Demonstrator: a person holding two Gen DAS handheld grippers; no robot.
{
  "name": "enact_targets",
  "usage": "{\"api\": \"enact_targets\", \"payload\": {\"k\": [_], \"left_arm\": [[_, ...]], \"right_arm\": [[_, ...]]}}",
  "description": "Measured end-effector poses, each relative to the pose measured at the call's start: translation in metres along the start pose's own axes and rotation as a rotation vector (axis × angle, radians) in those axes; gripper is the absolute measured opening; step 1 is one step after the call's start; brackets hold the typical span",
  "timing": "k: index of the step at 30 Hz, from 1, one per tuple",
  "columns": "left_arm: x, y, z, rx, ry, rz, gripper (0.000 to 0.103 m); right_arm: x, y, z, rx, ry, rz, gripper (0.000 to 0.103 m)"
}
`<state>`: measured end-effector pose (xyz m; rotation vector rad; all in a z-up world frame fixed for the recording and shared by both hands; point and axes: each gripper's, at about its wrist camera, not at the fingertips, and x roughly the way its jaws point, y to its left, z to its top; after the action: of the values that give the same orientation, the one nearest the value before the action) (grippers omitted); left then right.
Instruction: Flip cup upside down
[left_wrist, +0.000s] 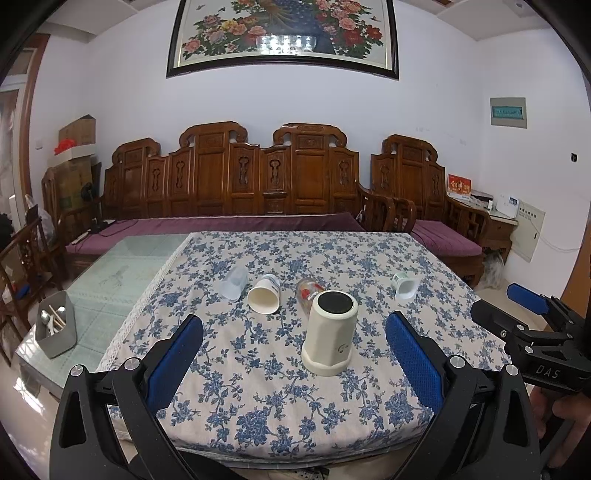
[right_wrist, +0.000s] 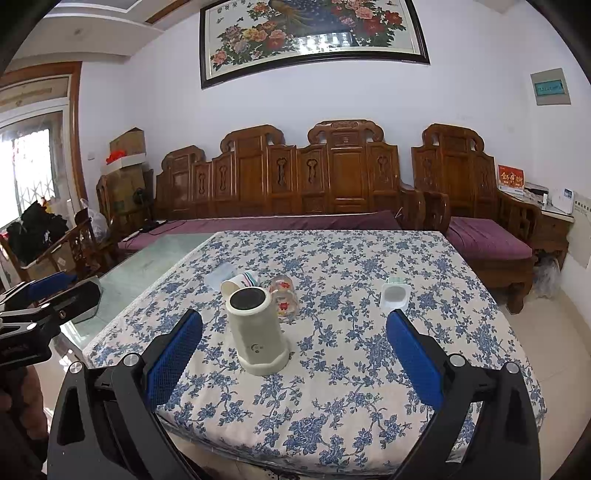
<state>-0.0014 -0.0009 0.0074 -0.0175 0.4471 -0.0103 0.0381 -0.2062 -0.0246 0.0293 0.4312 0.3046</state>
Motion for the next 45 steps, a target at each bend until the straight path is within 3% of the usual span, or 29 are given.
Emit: {"api": "enact_targets", "payload": {"k": [45], "left_arm": [[-0.0035,-0.0002,0.0016,-0.004,-0.010,0.012,0.095]], "right_arm": [[-0.0005,0.0003,0.0012,0.000,-0.001,0.001,0.100]]}}
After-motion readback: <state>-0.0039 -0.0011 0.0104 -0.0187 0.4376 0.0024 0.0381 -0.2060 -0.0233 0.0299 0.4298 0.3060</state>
